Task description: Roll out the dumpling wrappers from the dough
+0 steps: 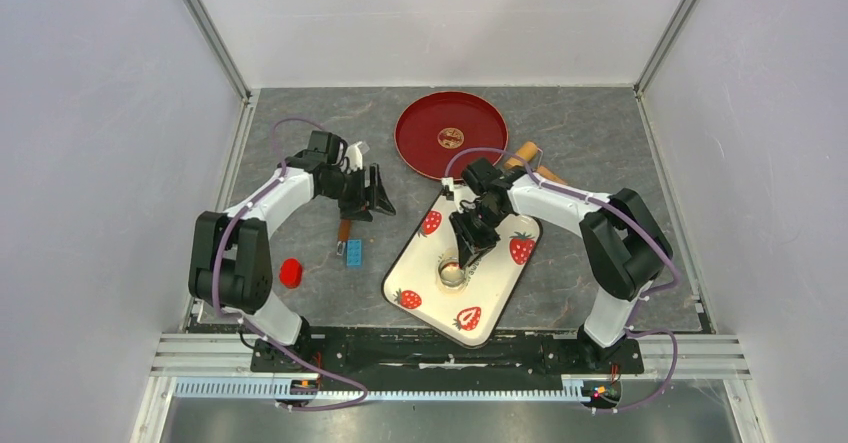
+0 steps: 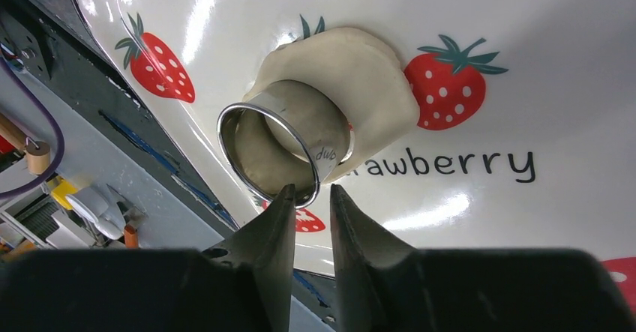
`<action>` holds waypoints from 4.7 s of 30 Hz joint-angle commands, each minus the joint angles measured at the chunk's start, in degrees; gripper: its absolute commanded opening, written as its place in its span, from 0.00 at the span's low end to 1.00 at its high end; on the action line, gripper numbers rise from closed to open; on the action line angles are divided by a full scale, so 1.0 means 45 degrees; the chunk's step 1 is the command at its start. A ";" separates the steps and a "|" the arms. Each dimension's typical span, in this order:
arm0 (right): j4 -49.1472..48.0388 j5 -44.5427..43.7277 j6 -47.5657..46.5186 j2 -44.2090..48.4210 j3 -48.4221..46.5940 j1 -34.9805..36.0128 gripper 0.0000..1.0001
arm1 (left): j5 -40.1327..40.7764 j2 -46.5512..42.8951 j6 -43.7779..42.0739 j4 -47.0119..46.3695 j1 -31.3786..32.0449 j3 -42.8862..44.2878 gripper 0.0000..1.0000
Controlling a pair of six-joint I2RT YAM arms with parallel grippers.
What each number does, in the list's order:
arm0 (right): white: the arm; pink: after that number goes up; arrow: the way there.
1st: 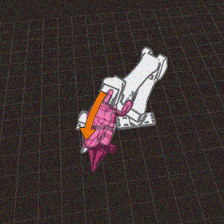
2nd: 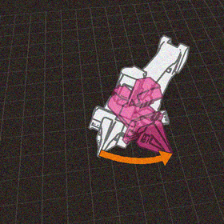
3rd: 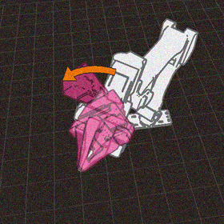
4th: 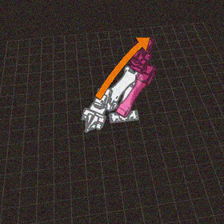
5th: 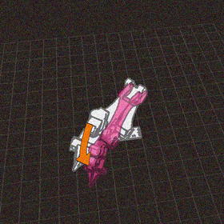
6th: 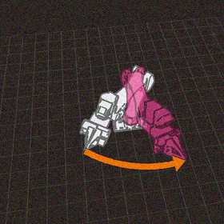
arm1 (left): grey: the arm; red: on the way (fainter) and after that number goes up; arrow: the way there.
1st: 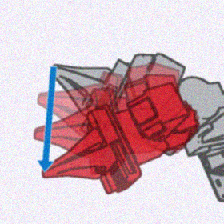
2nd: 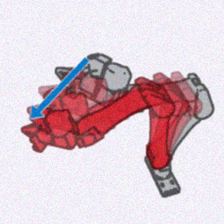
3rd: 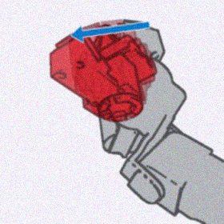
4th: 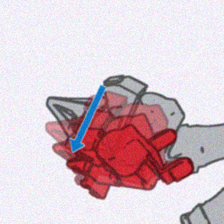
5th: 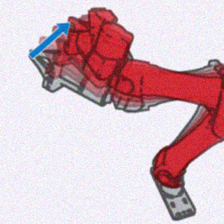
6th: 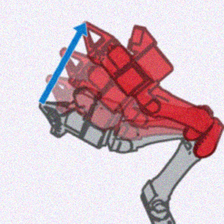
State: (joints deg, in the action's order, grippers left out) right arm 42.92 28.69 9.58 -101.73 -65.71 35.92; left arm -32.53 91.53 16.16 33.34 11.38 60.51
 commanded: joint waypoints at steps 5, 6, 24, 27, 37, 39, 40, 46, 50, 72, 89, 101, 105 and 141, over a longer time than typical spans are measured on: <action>0.0023 0.0261 -0.0007 0.0496 0.0127 0.0418 0.12 | -0.0869 0.0478 -0.0369 -0.0049 0.0204 0.0278 0.77; 0.0014 0.0244 0.0025 0.0507 0.0211 0.0480 0.12 | -0.0933 0.0551 -0.0369 -0.0046 0.0223 0.0301 0.77; 0.0697 -0.1482 0.0633 0.0864 -0.0679 0.0677 0.40 | -0.2353 0.2063 -0.0473 0.0267 0.2836 0.1642 0.76; 0.0645 -0.1326 0.0864 0.0998 -0.0918 0.0602 0.43 | -0.2843 0.2854 -0.0865 0.0769 0.3836 0.2350 0.70; -0.0982 -0.0042 0.1804 0.1879 0.1037 0.0110 0.31 | -0.2557 0.4548 -0.1950 0.2629 0.5055 0.3226 0.36; -0.1451 0.0358 0.2028 0.1986 0.1522 0.0004 0.31 | -0.2632 0.4673 -0.2008 0.2755 0.5141 0.3233 0.36; -0.1635 0.0461 0.2114 0.2012 0.1725 -0.0039 0.31 | -0.2703 0.4690 -0.2005 0.2747 0.5200 0.3233 0.36; -0.2376 0.0775 0.2466 0.2180 0.2523 -0.0281 0.30 | -0.2804 0.4523 -0.1990 0.2757 0.5266 0.3176 0.37; -0.2733 0.0876 0.2573 0.2168 0.2910 -0.0385 0.28 | -0.2902 0.4730 -0.1971 0.2747 0.5361 0.3142 0.37; -0.2730 0.0946 0.2365 0.1229 0.3606 -0.0483 0.00 | -0.2530 0.5823 -0.2198 0.3328 0.5670 0.3521 0.24; -0.1554 0.0148 0.1889 0.0183 0.3968 -0.0636 0.00 | -0.1565 0.6686 -0.2586 0.3987 0.5724 0.3653 0.14; -0.1040 -0.1324 0.1171 -0.0624 0.4526 -0.0639 0.00 | -0.1104 0.7119 -0.2749 0.4288 0.5734 0.3774 0.12; -0.1124 -0.1468 0.1123 -0.0711 0.4824 -0.0634 0.00 | -0.0883 0.7241 -0.2847 0.4446 0.5809 0.3785 0.11; -0.0124 0.0138 0.1943 0.1025 -0.0299 -0.0700 0.44 | -0.0739 0.3922 -0.2157 0.4018 0.5459 0.5698 0.46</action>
State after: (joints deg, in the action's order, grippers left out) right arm 41.56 28.10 18.85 -98.56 -63.66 32.84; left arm -35.59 114.72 7.84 53.34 36.34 84.42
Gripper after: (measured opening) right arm 0.418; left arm 0.448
